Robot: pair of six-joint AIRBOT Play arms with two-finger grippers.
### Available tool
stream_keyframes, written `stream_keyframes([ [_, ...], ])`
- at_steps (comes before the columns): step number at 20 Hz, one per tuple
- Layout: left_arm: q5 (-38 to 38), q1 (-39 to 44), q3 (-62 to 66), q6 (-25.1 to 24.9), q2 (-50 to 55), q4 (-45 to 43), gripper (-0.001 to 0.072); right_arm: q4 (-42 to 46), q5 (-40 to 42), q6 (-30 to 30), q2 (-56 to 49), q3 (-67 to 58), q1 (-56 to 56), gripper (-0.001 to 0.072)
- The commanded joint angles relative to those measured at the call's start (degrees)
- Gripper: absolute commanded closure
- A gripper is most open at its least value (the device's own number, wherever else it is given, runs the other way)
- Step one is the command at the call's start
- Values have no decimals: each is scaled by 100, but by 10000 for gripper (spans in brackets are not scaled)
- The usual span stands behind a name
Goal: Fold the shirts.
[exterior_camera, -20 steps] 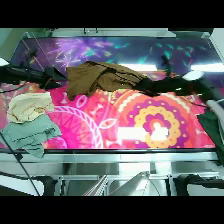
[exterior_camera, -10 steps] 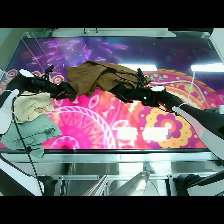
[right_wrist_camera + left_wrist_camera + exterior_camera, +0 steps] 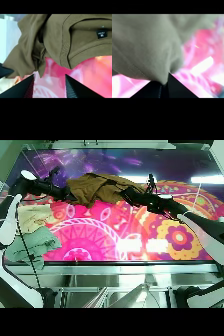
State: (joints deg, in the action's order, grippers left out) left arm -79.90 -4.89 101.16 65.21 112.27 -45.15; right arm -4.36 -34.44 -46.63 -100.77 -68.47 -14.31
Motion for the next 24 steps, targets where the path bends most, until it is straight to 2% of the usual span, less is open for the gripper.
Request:
stream_keyframes([
  [1, -1532, 122, 616, 42, -22, 1058, 697, 87, -203, -186, -44, -44, -7, 288],
  [3, -1766, 293, 533, 39, -205, 1504, 697, 85, -190, -225, -175, -44, -199, 288],
  [5, -1941, 481, 175, 35, -522, 1519, 697, 85, -214, -313, -387, -44, -409, 288],
  [7, -2059, 643, -431, -192, -1012, 1521, 697, 42, -358, -315, -535, -44, -542, 287],
  [11, -1821, 680, -1497, -621, -2192, 1521, 697, 7, -437, -439, -573, -44, -579, 287],
  [13, -1399, 507, -1858, -704, -2636, 1510, 690, 74, -503, -527, -573, -44, -579, 288],
  [17, -984, -24, -2332, -839, -2900, 1475, 689, 417, -1429, -632, -542, -44, -356, 294],
  [20, -793, -310, -2599, -874, -2894, 1475, 690, 1451, -2710, -1386, -466, -44, 254, 302],
  [22, -835, -398, -2669, -887, -2894, 1480, 689, 1965, -3379, -1668, -446, -44, 520, 303],
  [24, -911, -396, -2662, -887, -2896, 1482, 689, 2337, -3598, -1899, -446, -42, 619, 349],
])
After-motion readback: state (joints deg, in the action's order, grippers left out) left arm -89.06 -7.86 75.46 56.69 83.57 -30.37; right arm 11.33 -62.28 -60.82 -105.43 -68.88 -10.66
